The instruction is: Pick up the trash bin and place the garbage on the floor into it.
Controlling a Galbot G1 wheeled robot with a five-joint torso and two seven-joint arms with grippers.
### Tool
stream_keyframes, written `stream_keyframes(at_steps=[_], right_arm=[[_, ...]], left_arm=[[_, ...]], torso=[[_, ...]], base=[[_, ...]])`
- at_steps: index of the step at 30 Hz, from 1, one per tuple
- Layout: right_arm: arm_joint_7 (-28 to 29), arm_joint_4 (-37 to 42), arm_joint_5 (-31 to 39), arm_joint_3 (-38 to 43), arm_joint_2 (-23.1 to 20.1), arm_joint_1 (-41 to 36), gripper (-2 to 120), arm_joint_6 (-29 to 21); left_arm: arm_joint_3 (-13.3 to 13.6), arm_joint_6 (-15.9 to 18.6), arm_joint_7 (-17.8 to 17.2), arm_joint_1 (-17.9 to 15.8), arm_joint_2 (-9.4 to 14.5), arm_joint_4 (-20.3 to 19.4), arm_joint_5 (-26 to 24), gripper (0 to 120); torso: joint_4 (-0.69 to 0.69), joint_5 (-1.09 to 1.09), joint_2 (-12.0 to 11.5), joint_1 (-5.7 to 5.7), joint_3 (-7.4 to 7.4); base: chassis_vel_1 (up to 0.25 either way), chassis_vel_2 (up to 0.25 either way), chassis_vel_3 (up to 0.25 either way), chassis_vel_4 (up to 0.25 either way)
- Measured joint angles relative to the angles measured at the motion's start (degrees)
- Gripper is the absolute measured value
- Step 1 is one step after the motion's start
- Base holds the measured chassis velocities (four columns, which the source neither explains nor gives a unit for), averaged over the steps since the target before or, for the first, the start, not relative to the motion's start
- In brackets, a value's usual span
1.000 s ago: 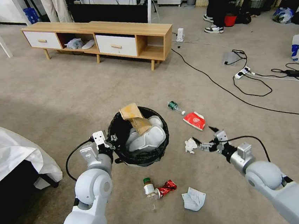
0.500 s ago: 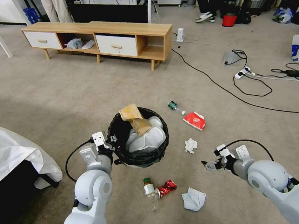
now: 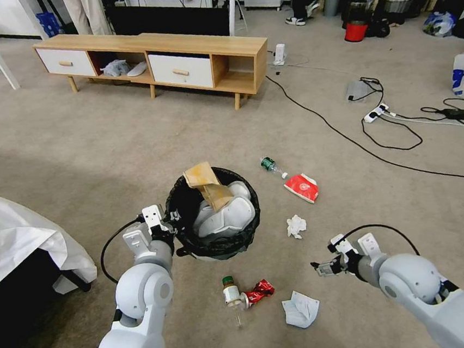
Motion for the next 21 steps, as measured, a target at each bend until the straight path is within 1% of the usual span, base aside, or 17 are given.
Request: stream_keyframes(at_steps=[1, 4, 6, 21], right_arm=[[-1.0, -0.5, -0.4, -0.9, 0.3, 0.1, 100, 0.8], [-1.4, -0.9, -0.4, -1.7, 0.4, 0.3, 100, 1.3], [-2.2, -2.0, -0.7, -3.7, 0.8, 0.8, 100, 2.7], [-4.5, -5.6, -2.8, -9.2, 1.6, 0.6, 100, 5.3]], left_arm=[[0.0, 0.0, 0.0, -0.1, 0.0, 0.2, 0.0, 4], [0.0, 0.0, 0.0, -0.1, 0.0, 0.3, 0.0, 4], [0.0, 0.0, 0.0, -0.1, -0.1, 0.4, 0.0, 4], [-0.2, -0.2, 0.2, 0.3, -0.3, 0.6, 0.3, 4]], torso=[[0.0, 0.01, 0.0, 0.0, 0.0], [0.0, 0.0, 0.0, 0.0, 0.0], [0.0, 0.0, 0.0, 0.0, 0.0], [0.0, 0.0, 0.0, 0.0, 0.0]], base=[[0.0, 0.0, 0.0, 0.0], [0.0, 0.0, 0.0, 0.0], [0.0, 0.0, 0.0, 0.0], [0.0, 0.0, 0.0, 0.0]])
